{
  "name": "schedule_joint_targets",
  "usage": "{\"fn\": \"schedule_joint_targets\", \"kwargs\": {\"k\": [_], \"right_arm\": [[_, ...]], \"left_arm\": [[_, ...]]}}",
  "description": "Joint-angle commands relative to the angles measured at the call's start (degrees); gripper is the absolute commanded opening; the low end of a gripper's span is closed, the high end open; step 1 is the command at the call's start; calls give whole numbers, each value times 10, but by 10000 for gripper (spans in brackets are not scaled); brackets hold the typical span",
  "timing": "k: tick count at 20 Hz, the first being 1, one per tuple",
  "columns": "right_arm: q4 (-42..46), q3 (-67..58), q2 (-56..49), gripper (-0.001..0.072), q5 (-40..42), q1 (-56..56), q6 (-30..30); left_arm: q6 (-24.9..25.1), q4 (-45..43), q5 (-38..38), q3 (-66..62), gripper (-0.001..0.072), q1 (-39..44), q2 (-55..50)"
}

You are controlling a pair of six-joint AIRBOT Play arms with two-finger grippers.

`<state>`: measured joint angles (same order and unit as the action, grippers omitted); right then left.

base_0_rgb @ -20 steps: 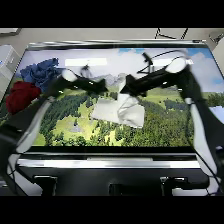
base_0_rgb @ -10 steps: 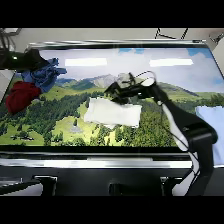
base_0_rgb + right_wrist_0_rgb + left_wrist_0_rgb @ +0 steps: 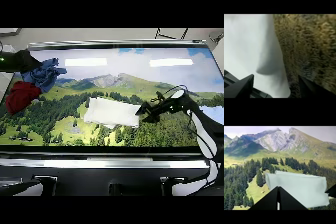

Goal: Fold the clothes and pants, and hang the long-sleeved shirts on hangers.

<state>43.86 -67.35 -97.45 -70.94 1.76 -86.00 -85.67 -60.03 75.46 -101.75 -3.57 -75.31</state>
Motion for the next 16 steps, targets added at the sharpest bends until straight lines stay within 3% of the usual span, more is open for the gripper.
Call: {"fn": "schedule_joint_targets", "kwargs": {"k": [1,2,3,4,7,10,13,16], "right_arm": [[-95,54,5,552,75,-24,66],[-113,51,5,486,75,-27,68],[-124,44,5,133,62,-26,69],[-125,27,5,35,37,-20,73],[-125,-77,18,34,-67,31,78],[-108,-212,42,34,-141,130,5],[-37,-344,58,35,-192,245,-60],[28,-436,60,35,-212,348,-93]], "left_arm": [[-5,0,1,2,21,8,2],[-4,0,1,2,21,8,2],[-4,0,0,2,21,8,2],[-4,0,-1,2,22,8,2],[-4,0,-5,2,21,8,2],[-1,0,-5,2,22,8,2],[3,0,-13,2,22,8,2],[3,0,-16,2,22,8,2]]}}
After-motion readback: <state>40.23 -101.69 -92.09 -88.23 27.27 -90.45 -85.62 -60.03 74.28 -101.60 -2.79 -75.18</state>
